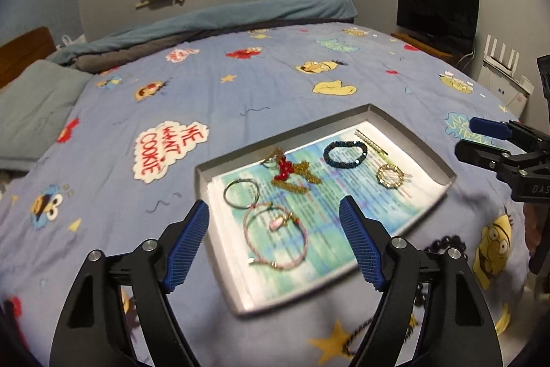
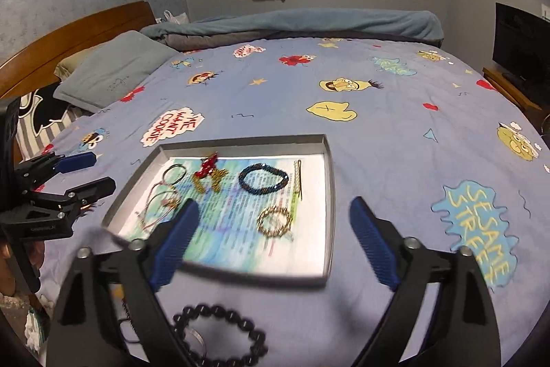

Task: Organize jewelry
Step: 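Move both open tools back to the remaining jewelry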

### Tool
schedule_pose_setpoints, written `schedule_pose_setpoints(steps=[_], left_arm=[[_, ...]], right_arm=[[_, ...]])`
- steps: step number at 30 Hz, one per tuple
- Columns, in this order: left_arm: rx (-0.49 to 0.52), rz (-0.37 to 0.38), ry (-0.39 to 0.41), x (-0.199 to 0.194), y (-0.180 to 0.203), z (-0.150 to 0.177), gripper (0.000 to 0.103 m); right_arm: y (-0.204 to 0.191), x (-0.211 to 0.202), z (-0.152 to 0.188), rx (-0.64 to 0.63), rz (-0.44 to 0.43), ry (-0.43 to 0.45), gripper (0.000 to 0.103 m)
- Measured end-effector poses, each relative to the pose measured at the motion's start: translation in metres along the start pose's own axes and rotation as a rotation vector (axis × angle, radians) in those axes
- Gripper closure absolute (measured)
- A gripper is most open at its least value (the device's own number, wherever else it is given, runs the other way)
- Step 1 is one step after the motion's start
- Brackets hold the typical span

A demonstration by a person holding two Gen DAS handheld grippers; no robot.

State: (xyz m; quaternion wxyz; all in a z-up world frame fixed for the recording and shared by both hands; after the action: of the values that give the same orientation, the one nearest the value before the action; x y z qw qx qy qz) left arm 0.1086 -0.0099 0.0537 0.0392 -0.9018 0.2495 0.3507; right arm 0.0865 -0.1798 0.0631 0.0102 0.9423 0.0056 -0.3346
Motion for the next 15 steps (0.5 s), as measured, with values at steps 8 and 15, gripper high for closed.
schedule_pose_setpoints(steps=[8, 15], left_arm=[[-0.007, 0.001, 0.023, -0.029, 0.020, 0.035, 0.016], [-0.053, -0.007, -0.003, -0.021, 0.030, 0.075, 0.015]], right_arm=[[0.007, -0.023, 0.032, 0.014, 0.020, -0.002, 0.005], [0.006, -0.027, 0.060, 0.008, 0.043, -0.020, 0.005]])
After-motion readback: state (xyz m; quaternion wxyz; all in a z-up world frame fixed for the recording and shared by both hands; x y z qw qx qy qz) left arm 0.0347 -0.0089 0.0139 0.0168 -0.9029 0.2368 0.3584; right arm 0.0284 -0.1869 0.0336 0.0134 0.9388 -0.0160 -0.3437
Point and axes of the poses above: each gripper's, at about its wrist camera, not at the fingertips, and x roughly the way its jaws point, y to its right, z to its underside, the point moved 3 cm from there along x, roughly the way its jaws point, and after that the axes turned 14 degrees about z, right-handed, at the moved point
